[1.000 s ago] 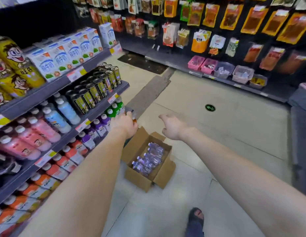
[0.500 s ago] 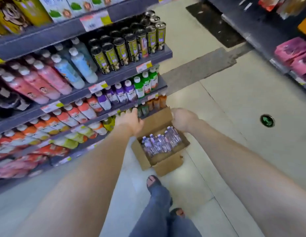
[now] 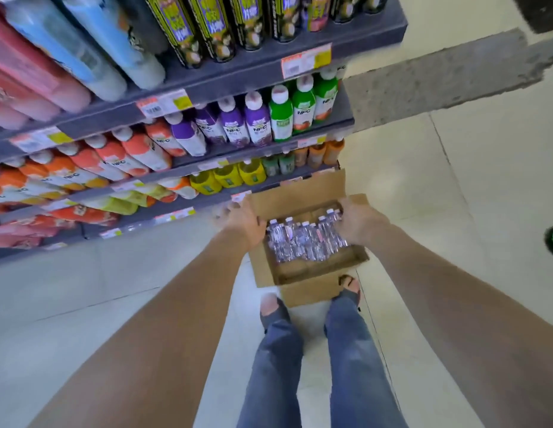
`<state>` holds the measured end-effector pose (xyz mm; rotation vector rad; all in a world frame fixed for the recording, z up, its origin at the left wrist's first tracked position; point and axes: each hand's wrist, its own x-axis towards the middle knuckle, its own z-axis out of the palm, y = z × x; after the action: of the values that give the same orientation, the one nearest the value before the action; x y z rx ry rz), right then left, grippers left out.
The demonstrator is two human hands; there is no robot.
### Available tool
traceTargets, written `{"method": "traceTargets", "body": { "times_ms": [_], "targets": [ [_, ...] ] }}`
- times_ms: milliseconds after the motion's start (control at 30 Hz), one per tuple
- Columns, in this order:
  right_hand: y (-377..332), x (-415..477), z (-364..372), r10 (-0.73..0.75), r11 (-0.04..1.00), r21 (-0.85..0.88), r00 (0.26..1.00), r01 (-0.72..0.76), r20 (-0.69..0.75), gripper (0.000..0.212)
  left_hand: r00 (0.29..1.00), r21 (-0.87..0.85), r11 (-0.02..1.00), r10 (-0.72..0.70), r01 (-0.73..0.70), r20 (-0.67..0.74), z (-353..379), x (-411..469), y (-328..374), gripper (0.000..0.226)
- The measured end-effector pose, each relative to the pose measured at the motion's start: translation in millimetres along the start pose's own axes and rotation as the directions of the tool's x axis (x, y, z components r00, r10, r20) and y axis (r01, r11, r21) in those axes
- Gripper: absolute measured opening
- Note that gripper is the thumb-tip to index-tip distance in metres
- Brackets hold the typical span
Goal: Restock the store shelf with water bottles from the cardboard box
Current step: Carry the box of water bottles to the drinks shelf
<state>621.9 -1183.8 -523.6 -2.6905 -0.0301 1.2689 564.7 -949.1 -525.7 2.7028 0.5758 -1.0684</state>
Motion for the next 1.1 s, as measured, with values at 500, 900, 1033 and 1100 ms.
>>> {"method": "traceTargets", "body": {
  "times_ms": [500, 900, 1033, 1100],
  "targets": [
    [108, 305, 156, 0.077, 0.993, -0.094, 0.995, -0.07, 0.069, 0.055, 0.974, -0.326, 0.917, -0.211, 0.228, 0.088, 228, 202, 33, 0.054],
    [181, 414, 253, 0.172, 0.984, 0.079, 0.972, -0.161, -0.159, 0.115, 0.902, -0.356, 0.835, -0.426, 0.42, 0.065, 378, 306, 8, 0.105],
    [190, 413, 261, 0.112, 0.994, 0.022, 0.965, -0.11, -0.235, 0.11, 0.9, -0.391, 0.828, -0.435, 0.401, 0.002, 394, 305, 9, 0.107],
    [196, 409, 258, 0.091, 0.996, 0.04, 0.964, -0.084, -0.25, 0.099, 0.904, -0.469, 0.804, -0.426, 0.365, -0.027, 402, 304, 7, 0.106]
  ]
}}
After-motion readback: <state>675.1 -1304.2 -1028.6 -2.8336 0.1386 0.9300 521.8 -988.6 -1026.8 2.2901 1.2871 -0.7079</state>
